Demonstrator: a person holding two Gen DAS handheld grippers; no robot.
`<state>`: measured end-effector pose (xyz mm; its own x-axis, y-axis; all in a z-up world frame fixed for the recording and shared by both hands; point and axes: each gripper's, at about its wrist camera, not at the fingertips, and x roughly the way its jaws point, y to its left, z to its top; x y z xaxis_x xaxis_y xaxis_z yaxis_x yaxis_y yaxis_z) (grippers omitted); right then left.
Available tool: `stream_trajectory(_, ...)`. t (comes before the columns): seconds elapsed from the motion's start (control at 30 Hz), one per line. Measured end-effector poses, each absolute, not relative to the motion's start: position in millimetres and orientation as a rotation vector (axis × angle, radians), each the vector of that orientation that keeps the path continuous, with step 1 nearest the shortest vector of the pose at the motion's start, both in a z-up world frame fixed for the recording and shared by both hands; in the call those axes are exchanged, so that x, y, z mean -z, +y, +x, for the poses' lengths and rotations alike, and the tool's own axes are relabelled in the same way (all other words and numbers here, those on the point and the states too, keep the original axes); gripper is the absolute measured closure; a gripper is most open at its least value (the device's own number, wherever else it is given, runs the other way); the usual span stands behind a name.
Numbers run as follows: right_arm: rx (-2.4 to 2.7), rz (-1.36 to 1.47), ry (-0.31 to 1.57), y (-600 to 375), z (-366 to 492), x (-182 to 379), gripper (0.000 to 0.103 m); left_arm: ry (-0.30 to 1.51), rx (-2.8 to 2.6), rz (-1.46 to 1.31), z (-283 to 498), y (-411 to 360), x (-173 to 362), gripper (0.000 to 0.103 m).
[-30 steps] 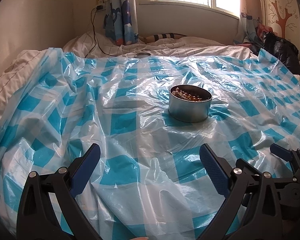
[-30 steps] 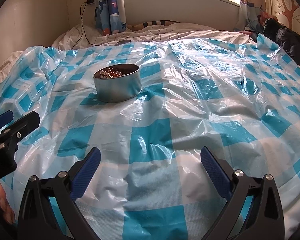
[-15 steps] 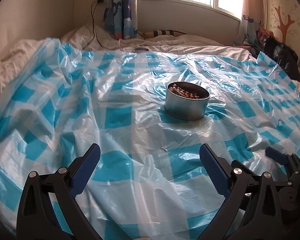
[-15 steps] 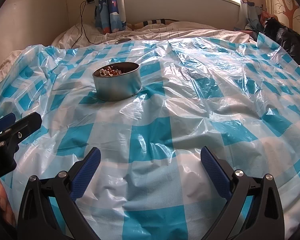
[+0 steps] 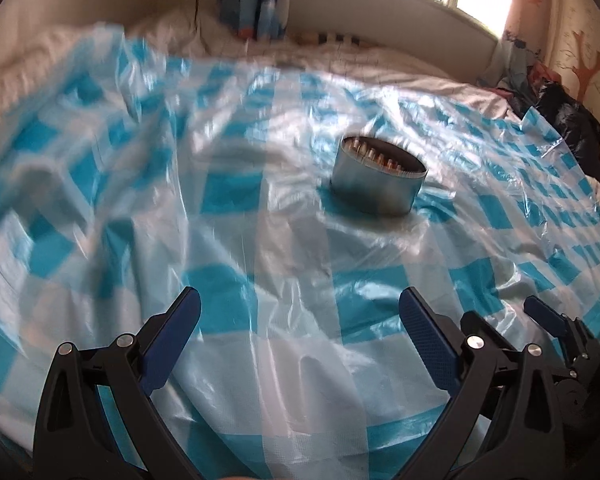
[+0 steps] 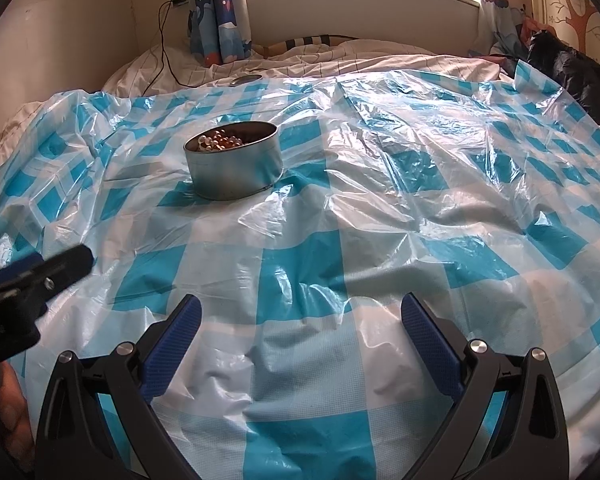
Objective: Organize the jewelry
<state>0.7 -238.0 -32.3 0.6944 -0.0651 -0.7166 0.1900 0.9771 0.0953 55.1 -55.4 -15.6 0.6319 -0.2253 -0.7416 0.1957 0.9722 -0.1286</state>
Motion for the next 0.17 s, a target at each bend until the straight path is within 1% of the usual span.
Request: stream_trajectory(0.17, 0.142, 0.166, 0.795, -238.8, 1.2, 32.8, 0.007, 0.851, 0.213, -0.023, 56.7, -54.3, 17.8, 0.008)
